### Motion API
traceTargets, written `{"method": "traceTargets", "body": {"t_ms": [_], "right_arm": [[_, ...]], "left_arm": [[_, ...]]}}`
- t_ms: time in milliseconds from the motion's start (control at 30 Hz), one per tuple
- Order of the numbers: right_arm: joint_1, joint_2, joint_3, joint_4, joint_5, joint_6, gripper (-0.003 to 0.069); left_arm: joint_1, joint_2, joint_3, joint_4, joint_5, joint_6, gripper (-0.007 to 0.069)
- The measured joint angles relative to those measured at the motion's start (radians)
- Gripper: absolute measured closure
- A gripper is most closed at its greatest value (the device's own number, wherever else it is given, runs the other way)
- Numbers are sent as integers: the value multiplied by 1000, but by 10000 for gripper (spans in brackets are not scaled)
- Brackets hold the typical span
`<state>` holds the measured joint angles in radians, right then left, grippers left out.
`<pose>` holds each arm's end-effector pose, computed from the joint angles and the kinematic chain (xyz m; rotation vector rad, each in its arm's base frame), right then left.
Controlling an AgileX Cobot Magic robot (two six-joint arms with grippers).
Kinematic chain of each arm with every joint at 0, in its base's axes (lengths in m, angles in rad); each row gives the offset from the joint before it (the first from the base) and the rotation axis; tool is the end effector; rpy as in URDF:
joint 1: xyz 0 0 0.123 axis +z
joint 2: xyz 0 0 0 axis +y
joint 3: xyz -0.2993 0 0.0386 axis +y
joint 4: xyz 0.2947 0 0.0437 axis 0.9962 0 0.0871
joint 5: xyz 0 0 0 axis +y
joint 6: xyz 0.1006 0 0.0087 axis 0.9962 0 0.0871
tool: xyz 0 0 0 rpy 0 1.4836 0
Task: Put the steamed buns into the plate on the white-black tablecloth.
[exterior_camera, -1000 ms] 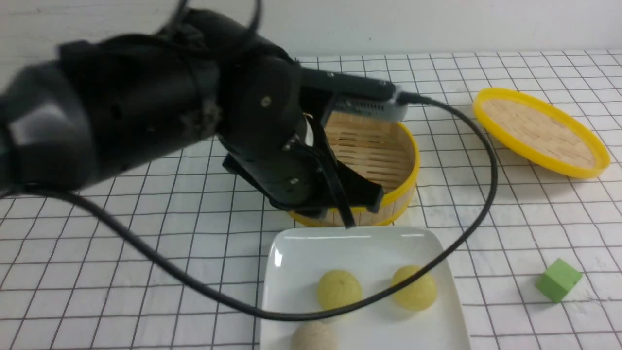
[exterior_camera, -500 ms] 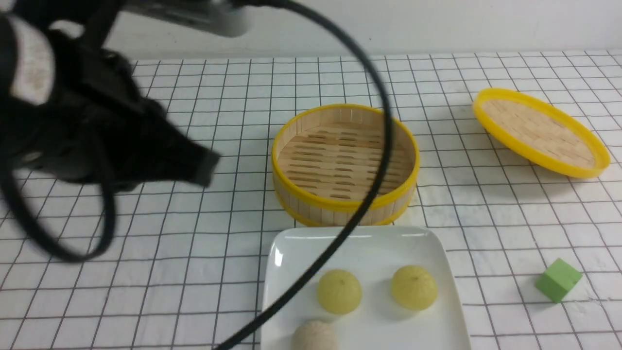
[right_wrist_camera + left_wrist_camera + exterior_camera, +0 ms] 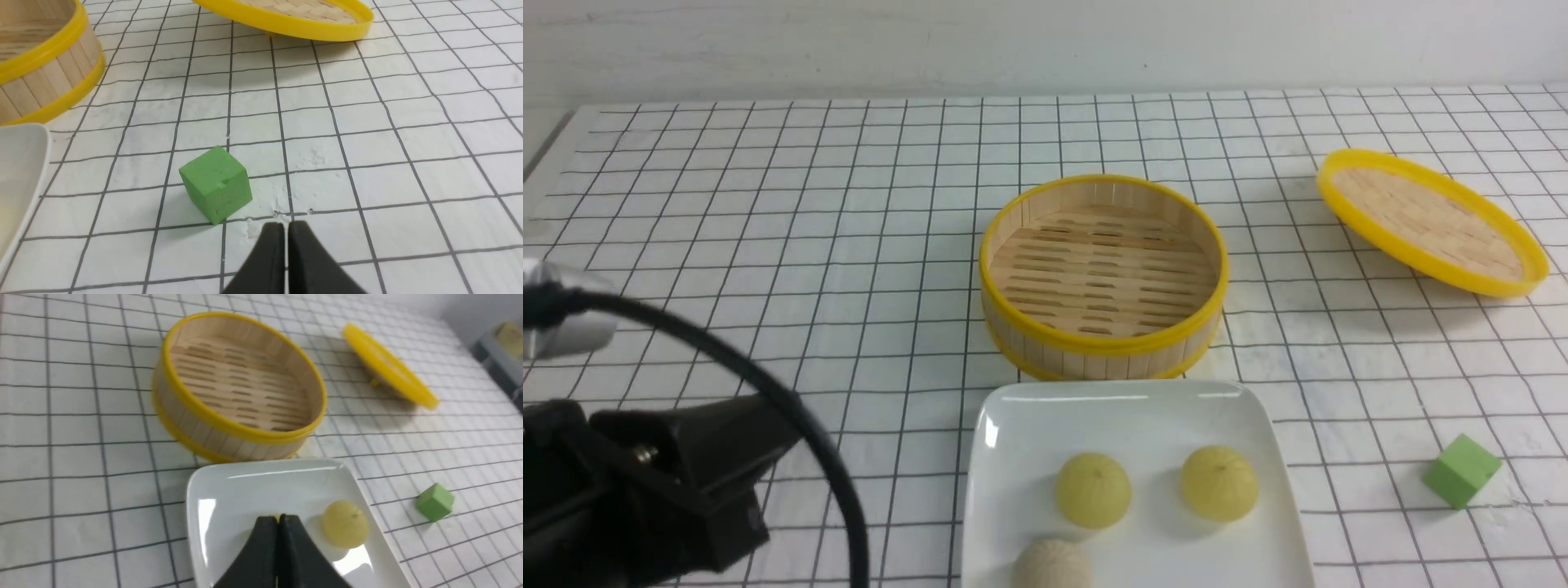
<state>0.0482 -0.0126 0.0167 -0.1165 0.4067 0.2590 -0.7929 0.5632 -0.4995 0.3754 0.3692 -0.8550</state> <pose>0.0909 -0.0003 0.1684 0.1295 1.8882 0.0930 0.1214 -0.1041 0.3085 0.1904 1.9529 -0.7484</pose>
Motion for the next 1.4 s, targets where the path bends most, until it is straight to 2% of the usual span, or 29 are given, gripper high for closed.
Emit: {"method": "traceTargets", "body": {"t_ms": [167, 400, 467, 567, 667, 700, 733, 800, 867, 967, 1067, 1300, 1400], "right_arm": [[0, 0, 0, 3, 0, 1, 617], [0, 0, 0, 3, 0, 1, 608], [0, 0, 0, 3, -1, 1, 606], [0, 0, 0, 3, -1, 1, 601], [0, 0, 0, 3, -1, 1, 596], [0, 0, 0, 3, -1, 1, 596], [0, 0, 0, 3, -1, 1, 594], [0, 0, 0, 3, -1, 1, 591], [0, 0, 0, 3, -1, 1, 587], [0, 0, 0, 3, -1, 1, 582], [0, 0, 0, 3, -1, 1, 578], [0, 0, 0, 3, -1, 1, 568], [0, 0, 0, 3, -1, 1, 564]], "left_arm": [[0, -4, 93, 26, -44, -21, 601], [0, -4, 106, 46, -61, -26, 591], [3, -4, 109, 48, -64, -11, 590], [49, -16, 127, 1, -68, 82, 588], [204, -72, 194, -184, -85, 331, 586], [225, -81, 205, -194, -88, 346, 585], [326, -123, 254, -275, -115, 488, 583], [436, -189, 326, -332, -153, 617, 580], [519, -262, 378, -354, -174, 687, 579], [636, -380, 455, -361, -170, 735, 577], [708, -480, 512, -353, -145, 743, 574], [727, -570, 527, -311, -12, 746, 570], [727, -574, 526, -297, -2, 748, 570]]}}
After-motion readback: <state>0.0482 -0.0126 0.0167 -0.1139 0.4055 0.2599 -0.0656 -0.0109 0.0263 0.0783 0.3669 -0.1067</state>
